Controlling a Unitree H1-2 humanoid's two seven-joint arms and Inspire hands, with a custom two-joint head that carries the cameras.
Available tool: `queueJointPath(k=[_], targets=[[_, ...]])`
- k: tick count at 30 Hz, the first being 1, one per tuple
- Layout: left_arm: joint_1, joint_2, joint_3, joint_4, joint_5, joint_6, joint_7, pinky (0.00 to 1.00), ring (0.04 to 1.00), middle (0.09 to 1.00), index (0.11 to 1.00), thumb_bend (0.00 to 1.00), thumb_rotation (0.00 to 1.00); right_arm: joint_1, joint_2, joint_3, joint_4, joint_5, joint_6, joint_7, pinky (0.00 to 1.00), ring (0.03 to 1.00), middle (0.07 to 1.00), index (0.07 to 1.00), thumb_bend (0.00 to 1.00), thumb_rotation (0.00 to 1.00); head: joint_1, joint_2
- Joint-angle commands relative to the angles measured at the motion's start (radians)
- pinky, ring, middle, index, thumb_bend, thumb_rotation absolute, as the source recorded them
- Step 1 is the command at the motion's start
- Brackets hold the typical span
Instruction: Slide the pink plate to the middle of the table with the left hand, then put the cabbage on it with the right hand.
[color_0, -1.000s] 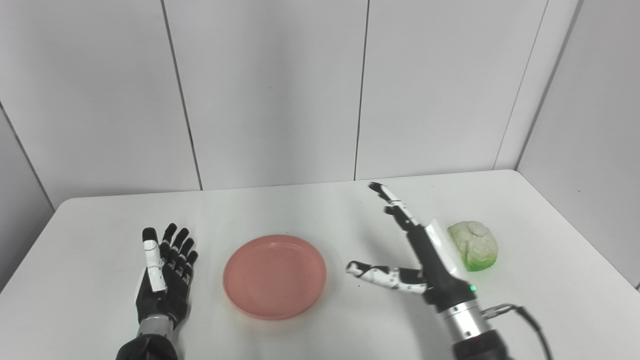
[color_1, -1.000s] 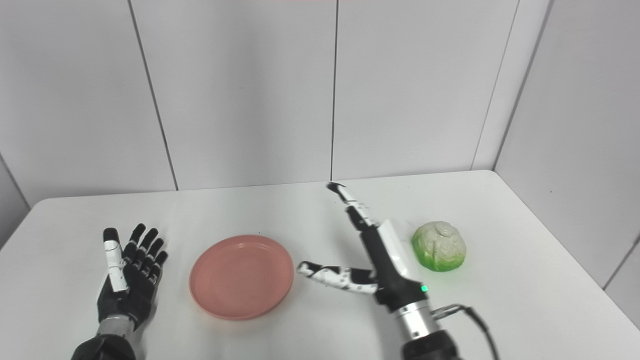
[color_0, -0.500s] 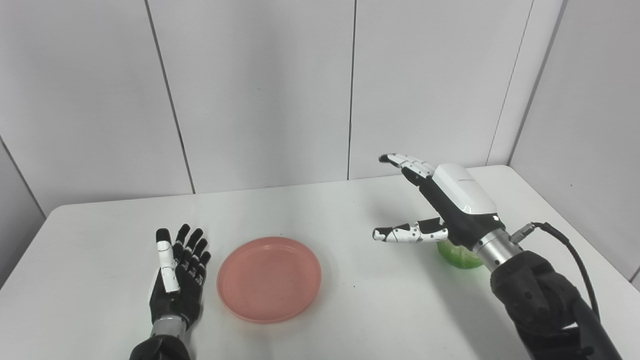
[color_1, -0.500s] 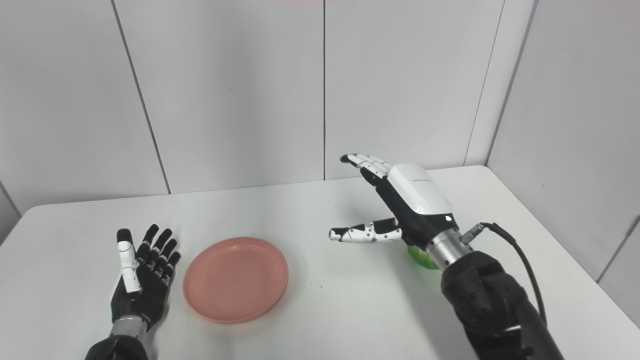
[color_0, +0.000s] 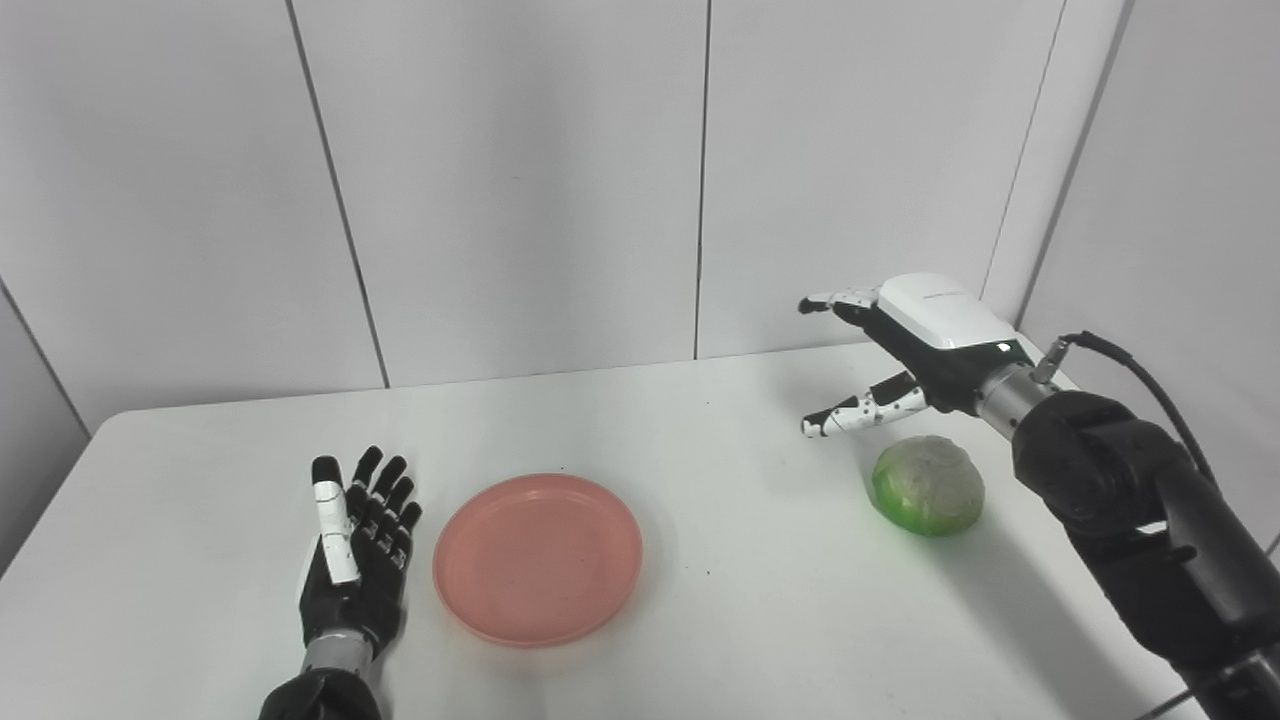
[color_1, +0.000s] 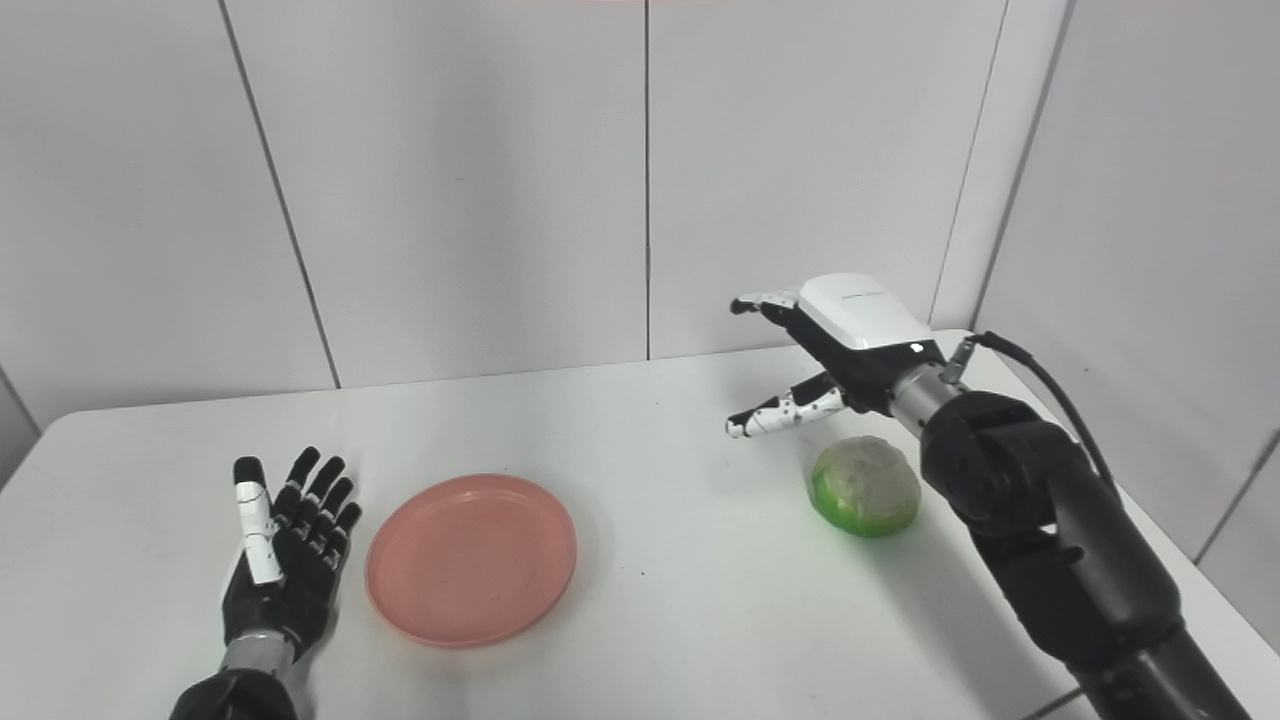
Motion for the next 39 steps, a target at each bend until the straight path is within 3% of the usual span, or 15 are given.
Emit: queueJointPath(k=[1,6,13,18,24,31,34,39], targets=[[0.012,0.014,-0.030,0.012,0.048,0.002,0.000,1.00,0.977,0.942,0.929,0.97,0.93,-0.060,-0.035,-0.004,0.007,-0.008,-0.030,-0.016,0.80,0.870,0.854,0.831,1.00,0.60,0.000,0.001],[0.025,0.037,-0.086,0.026,0.125,-0.072,-0.022,1.00,0.970,0.934,0.908,1.00,0.89,-0.064,-0.037,0.006,0.065,-0.006,-0.050,-0.043,0.79,0.863,0.851,0.819,0.99,0.58,-0.004,-0.004],[0.037,0.046,-0.128,0.037,0.181,-0.147,-0.049,1.00,0.959,0.925,0.901,0.96,0.87,-0.071,-0.045,0.026,0.155,-0.011,-0.069,-0.075,0.79,0.847,0.843,0.829,0.99,0.62,-0.008,-0.004],[0.037,0.041,-0.125,0.035,0.179,-0.136,-0.051,1.00,0.961,0.926,0.908,0.93,0.88,-0.078,-0.061,0.040,0.195,0.012,-0.046,-0.031,0.78,0.849,0.838,0.845,1.00,0.67,-0.009,-0.003],[0.037,0.042,-0.119,0.044,0.174,-0.122,-0.051,1.00,0.959,0.929,0.913,0.93,0.89,-0.069,-0.069,0.025,0.183,0.061,0.015,0.045,0.76,0.869,0.854,0.834,1.00,0.64,-0.010,-0.001],[0.038,0.039,-0.109,0.044,0.165,-0.113,-0.059,1.00,0.962,0.928,0.914,0.91,0.87,-0.079,-0.086,0.036,0.146,0.047,0.063,0.124,0.74,0.875,0.864,0.836,1.00,0.62,-0.011,-0.001],[0.038,0.035,-0.106,0.044,0.162,-0.112,-0.062,1.00,0.964,0.928,0.912,0.90,0.86,-0.084,-0.089,0.037,0.144,0.045,0.068,0.131,0.74,0.883,0.873,0.836,1.00,0.57,-0.010,0.001],[0.038,0.033,-0.101,0.050,0.164,-0.111,-0.067,0.99,0.971,0.932,0.918,0.89,0.85,-0.111,-0.098,0.046,0.166,0.057,0.063,0.160,0.74,0.877,0.871,0.845,1.00,0.41,-0.009,0.003]])
